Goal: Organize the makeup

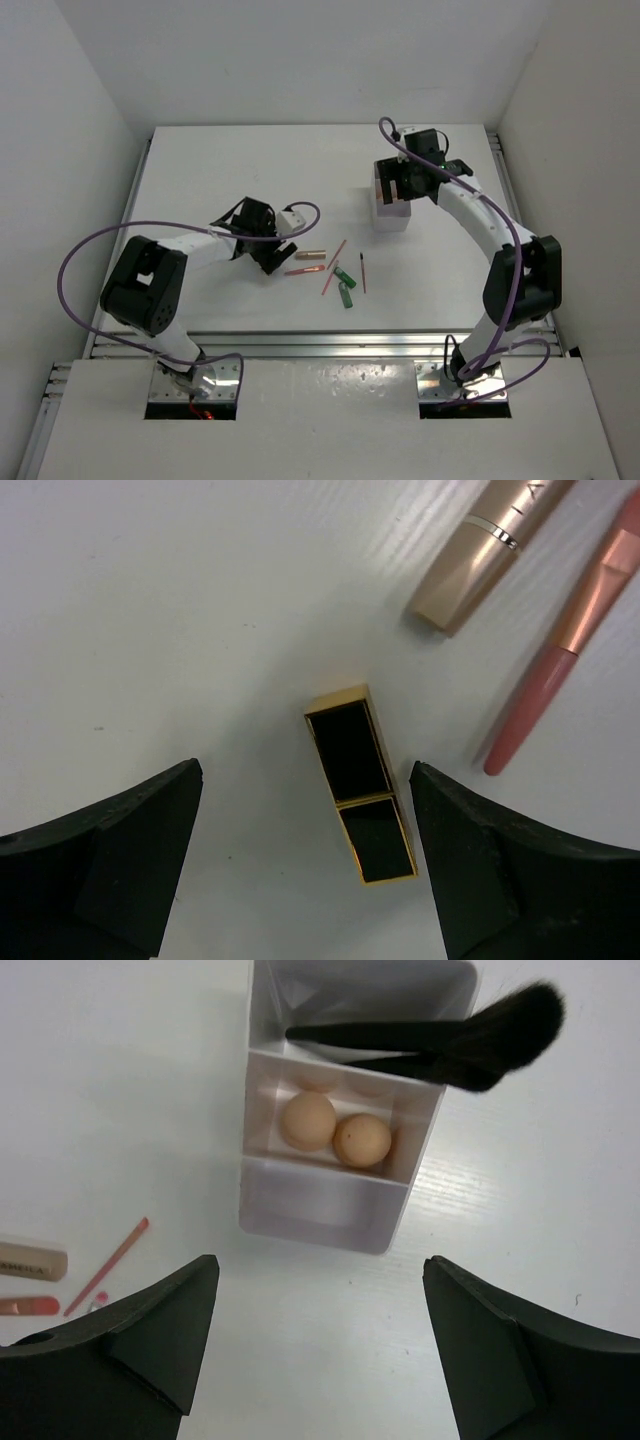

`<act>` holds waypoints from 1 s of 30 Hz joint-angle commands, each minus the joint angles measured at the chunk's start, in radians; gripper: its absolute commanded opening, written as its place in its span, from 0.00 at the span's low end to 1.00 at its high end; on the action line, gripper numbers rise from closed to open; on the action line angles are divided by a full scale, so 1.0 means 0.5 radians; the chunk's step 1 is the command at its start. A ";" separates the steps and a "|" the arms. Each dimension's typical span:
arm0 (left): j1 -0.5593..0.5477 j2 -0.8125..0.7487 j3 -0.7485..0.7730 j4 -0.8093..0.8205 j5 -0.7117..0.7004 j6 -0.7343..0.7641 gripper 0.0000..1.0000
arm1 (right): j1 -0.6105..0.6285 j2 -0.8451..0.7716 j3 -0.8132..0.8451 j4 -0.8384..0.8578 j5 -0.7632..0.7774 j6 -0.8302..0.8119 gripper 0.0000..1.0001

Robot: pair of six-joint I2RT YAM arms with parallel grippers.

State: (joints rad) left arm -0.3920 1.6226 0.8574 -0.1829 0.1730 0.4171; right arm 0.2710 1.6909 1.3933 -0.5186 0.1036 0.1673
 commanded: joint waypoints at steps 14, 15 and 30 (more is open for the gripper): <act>-0.017 0.059 0.080 -0.156 0.034 0.028 0.10 | 0.007 -0.176 -0.170 0.028 -0.020 -0.070 0.83; 0.004 0.059 0.080 -0.174 0.034 0.028 0.00 | 0.007 -0.188 -0.173 0.040 -0.093 -0.086 0.83; 0.349 -0.168 0.813 -0.579 1.151 0.506 0.00 | 0.081 -0.425 -0.615 1.435 -1.866 -0.175 0.74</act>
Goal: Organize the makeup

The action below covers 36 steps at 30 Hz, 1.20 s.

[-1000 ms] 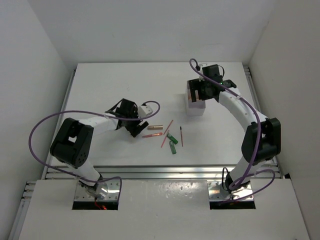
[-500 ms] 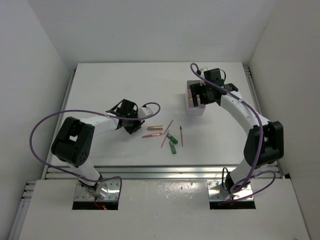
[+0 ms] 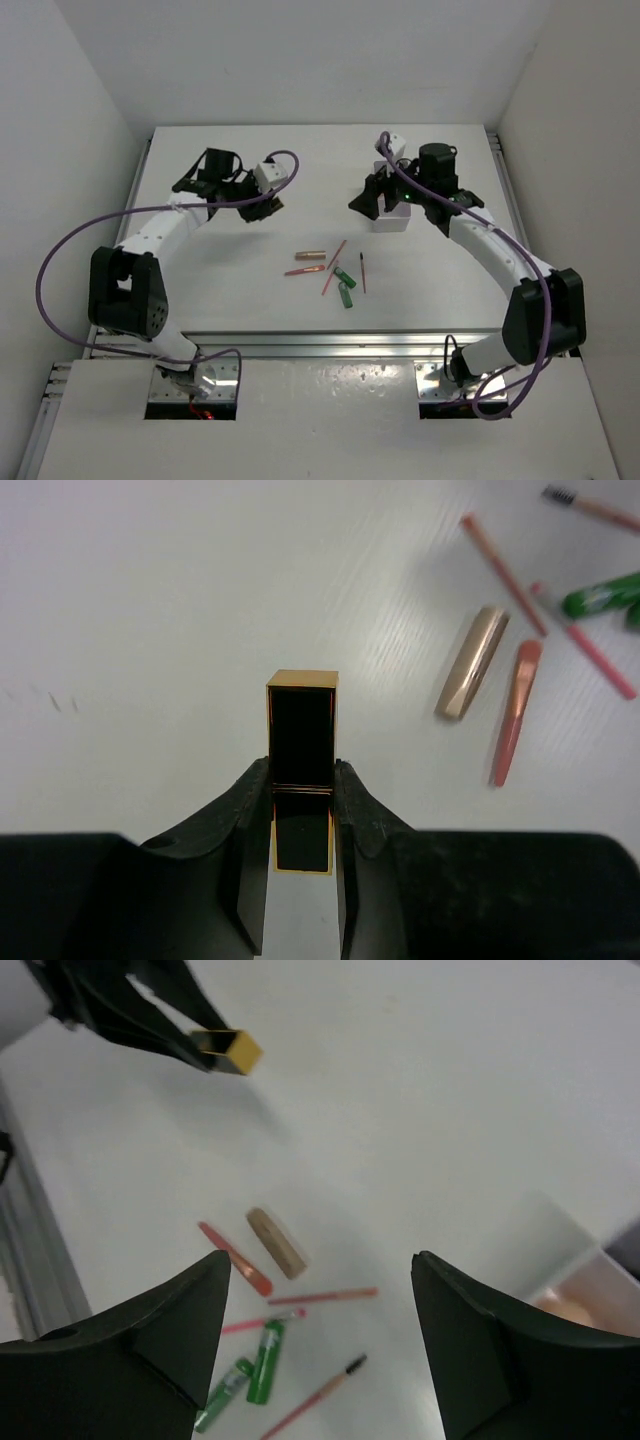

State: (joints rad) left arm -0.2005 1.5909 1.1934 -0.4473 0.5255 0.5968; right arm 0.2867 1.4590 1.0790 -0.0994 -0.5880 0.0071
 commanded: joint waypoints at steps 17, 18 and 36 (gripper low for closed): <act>-0.222 -0.221 0.196 -0.050 0.830 0.067 0.00 | 0.356 0.411 0.309 0.490 -0.600 -0.085 0.74; -0.222 -0.221 0.196 -0.050 0.830 0.067 0.00 | 0.353 0.420 0.312 0.493 -0.600 -0.085 0.74; -0.277 -0.240 0.104 -0.087 0.848 0.104 0.00 | 0.418 0.512 0.352 0.484 -0.560 -0.109 0.45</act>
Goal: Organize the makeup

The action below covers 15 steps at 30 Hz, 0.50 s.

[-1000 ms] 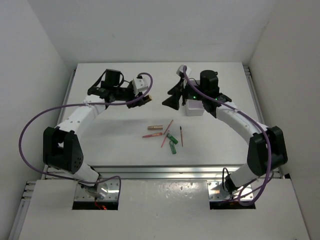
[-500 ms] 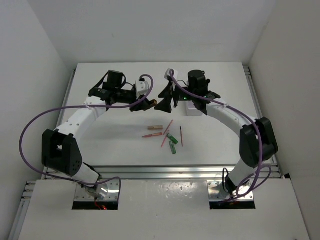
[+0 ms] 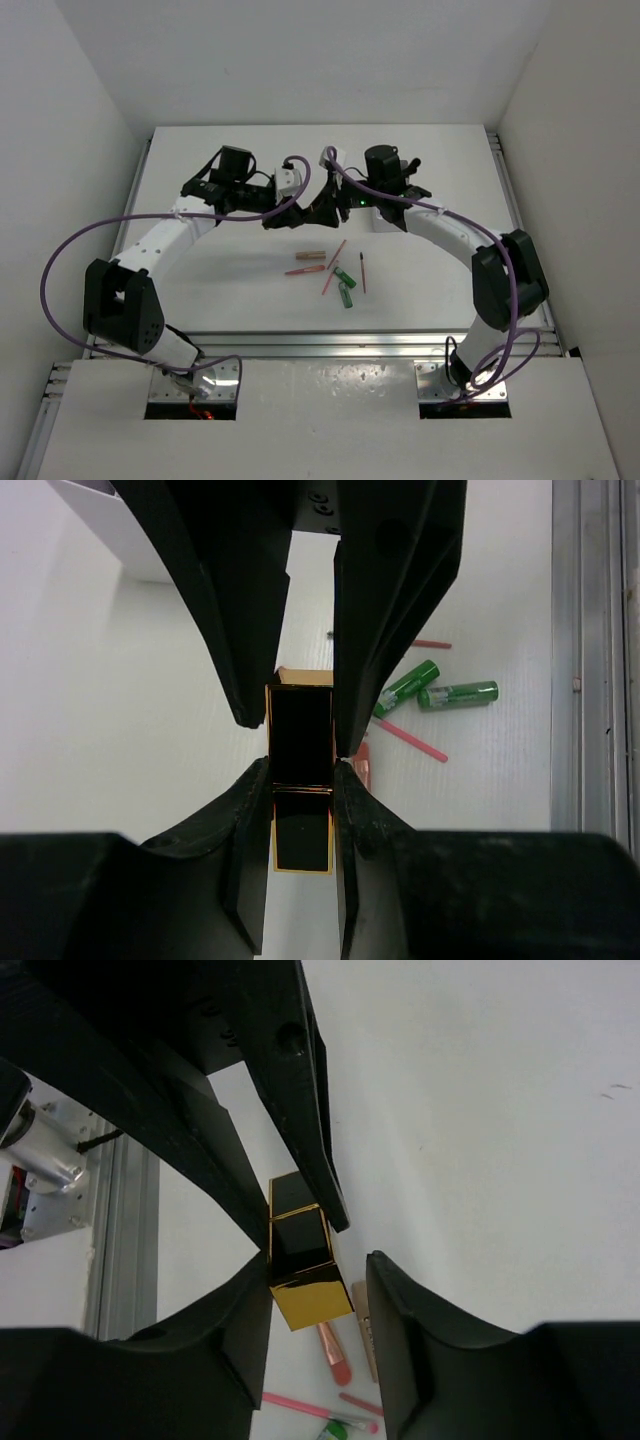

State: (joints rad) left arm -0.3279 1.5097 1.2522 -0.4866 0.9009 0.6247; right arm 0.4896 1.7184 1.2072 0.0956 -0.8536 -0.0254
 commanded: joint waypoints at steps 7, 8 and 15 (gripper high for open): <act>-0.022 -0.077 -0.013 -0.027 0.097 0.067 0.00 | 0.012 -0.013 0.108 0.054 -0.091 -0.001 0.09; -0.022 -0.077 -0.013 -0.027 0.097 0.067 0.03 | 0.012 -0.016 0.086 0.060 -0.088 0.002 0.05; -0.022 -0.059 -0.013 0.010 -0.126 -0.059 1.00 | -0.010 -0.154 -0.024 -0.025 0.145 -0.029 0.00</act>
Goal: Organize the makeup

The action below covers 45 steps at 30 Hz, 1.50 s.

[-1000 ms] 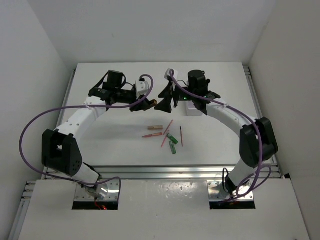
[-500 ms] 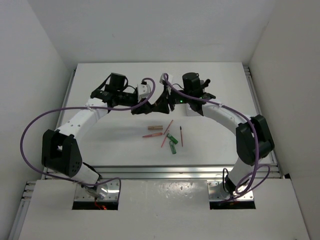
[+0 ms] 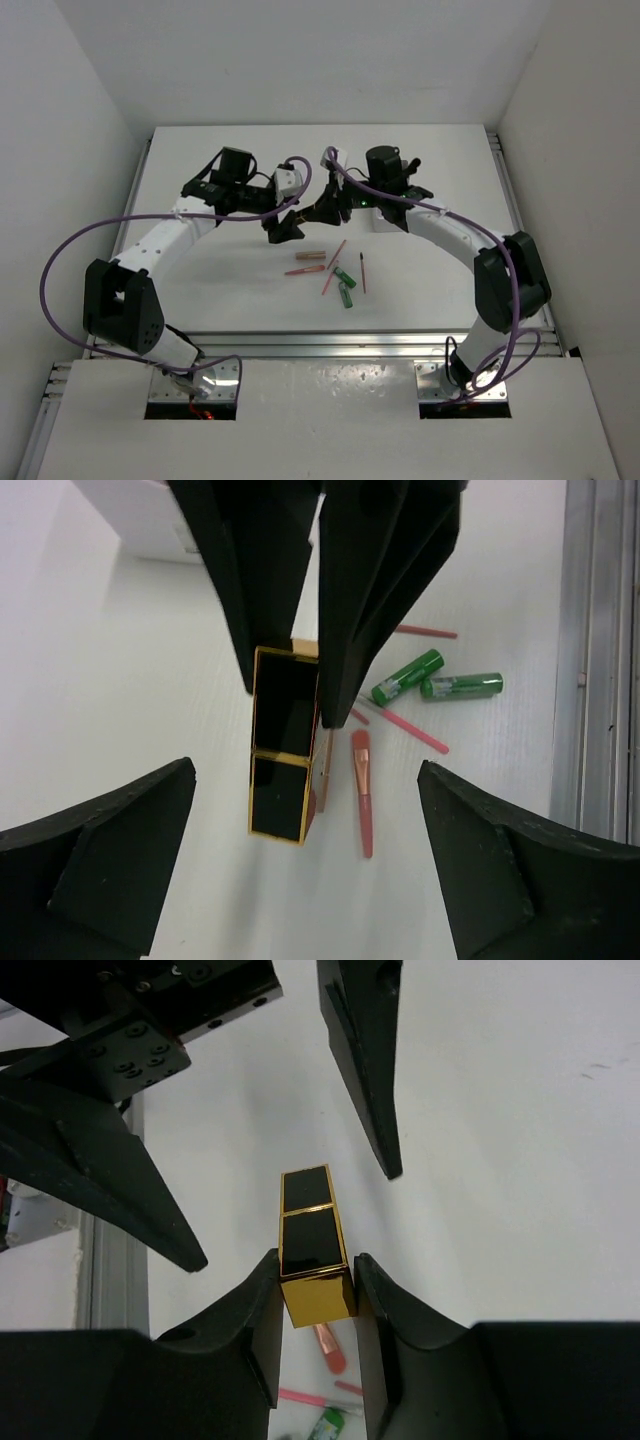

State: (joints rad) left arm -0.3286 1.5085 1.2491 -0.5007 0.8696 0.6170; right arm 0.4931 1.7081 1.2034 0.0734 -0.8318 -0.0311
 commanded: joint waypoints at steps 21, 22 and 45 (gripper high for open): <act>-0.039 -0.188 -0.326 0.621 -1.070 -0.553 1.00 | -0.351 0.112 0.498 -1.279 2.231 0.366 0.00; -0.057 -0.207 -0.347 0.621 -1.070 -0.553 1.00 | -0.357 0.127 0.575 -1.340 2.274 0.360 0.00; -0.058 -0.225 -0.421 0.639 -1.067 -0.535 1.00 | -0.366 0.063 0.499 -1.414 2.342 0.556 0.00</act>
State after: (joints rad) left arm -0.3481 1.4315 1.0473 -0.2142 0.3252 0.3542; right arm 0.3080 1.7943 1.4670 -0.6319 0.3187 0.2073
